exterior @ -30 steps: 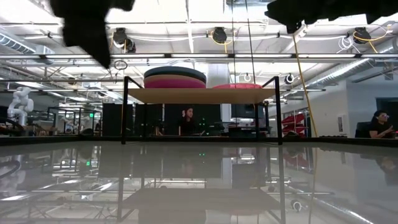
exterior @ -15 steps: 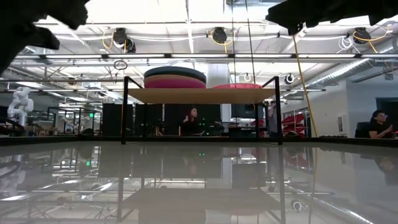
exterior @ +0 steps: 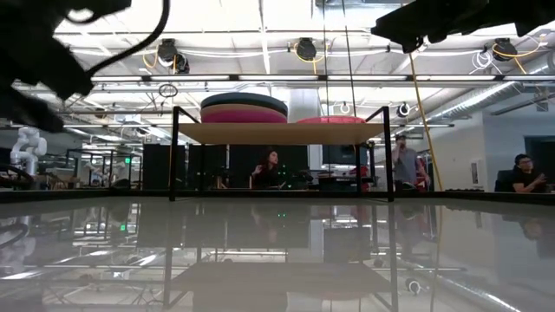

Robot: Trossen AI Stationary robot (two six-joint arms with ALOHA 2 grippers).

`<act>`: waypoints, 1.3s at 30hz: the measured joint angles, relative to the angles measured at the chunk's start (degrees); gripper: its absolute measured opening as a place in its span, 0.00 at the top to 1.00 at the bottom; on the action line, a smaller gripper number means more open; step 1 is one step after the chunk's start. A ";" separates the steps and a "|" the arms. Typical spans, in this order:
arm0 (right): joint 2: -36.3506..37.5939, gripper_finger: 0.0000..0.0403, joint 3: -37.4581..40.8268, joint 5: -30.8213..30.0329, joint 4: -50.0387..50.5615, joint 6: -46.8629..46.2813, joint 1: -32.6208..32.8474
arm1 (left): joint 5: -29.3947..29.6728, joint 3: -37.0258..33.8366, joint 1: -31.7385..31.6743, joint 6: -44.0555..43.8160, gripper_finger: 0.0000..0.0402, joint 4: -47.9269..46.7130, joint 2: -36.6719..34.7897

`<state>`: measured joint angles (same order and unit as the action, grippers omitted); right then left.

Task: Place and stack plates onto a shelf
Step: Stack the orange plate on the green plate on the shelf

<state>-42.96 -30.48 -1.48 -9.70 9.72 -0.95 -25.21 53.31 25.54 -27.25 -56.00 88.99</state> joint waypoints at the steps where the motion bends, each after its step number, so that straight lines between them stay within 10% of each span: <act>1: 0.00 0.67 0.00 0.00 0.04 -0.02 0.00 | -0.40 -1.15 -0.20 0.73 0.80 1.00 0.00; 22: -0.04 0.67 1.22 -0.23 0.61 -0.48 -0.04 | -2.29 -12.38 -2.75 4.93 0.80 15.74 -0.17; 39: -0.02 0.67 1.29 -0.44 0.02 -0.45 -0.09 | -3.04 -10.21 -8.86 5.66 0.99 16.46 -1.25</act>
<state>-42.98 -29.19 -1.91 -9.67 9.26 -1.04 -28.25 43.10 16.68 -21.59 -39.53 87.74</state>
